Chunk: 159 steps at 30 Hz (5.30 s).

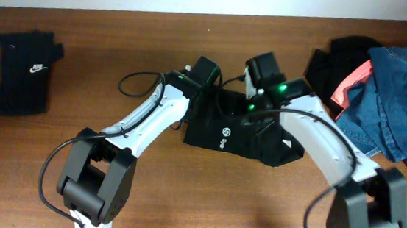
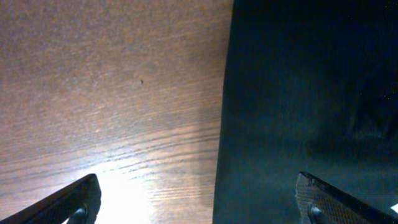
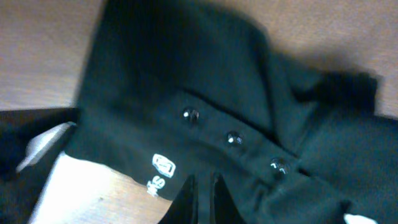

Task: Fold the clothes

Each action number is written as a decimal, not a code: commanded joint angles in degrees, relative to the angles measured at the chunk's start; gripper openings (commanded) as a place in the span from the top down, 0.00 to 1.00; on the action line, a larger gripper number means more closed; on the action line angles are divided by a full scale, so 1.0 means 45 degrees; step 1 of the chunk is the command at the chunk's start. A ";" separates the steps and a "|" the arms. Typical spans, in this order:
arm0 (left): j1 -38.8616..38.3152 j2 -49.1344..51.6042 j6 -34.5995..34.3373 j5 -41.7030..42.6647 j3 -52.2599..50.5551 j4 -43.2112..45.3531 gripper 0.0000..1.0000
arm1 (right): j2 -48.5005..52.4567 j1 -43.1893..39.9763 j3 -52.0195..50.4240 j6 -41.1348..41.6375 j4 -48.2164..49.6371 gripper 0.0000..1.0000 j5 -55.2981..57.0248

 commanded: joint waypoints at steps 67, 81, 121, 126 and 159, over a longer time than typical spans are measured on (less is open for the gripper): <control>-0.4527 -0.0092 0.2030 0.1030 0.0714 0.2710 0.10 | -0.1923 -1.2162 0.3565 0.0855 -0.6042 0.01 0.2550; -0.5051 0.1409 0.5790 0.0029 0.0714 0.4313 0.99 | -0.1923 -1.2162 0.3565 0.0855 -0.6042 0.01 0.2555; -0.0602 0.2773 0.5634 0.0578 0.0699 0.5455 0.99 | -0.1923 -1.2162 0.3565 0.0855 -0.6037 0.01 0.2555; 0.0277 0.2759 0.5187 0.1214 0.0704 0.5178 0.99 | -0.1923 -1.2162 0.3565 0.0855 -0.6042 0.01 0.2550; 0.0282 0.0495 0.4328 0.3293 0.0831 0.3313 0.99 | -0.1923 -1.2162 0.3565 0.0855 -0.6037 0.01 0.2550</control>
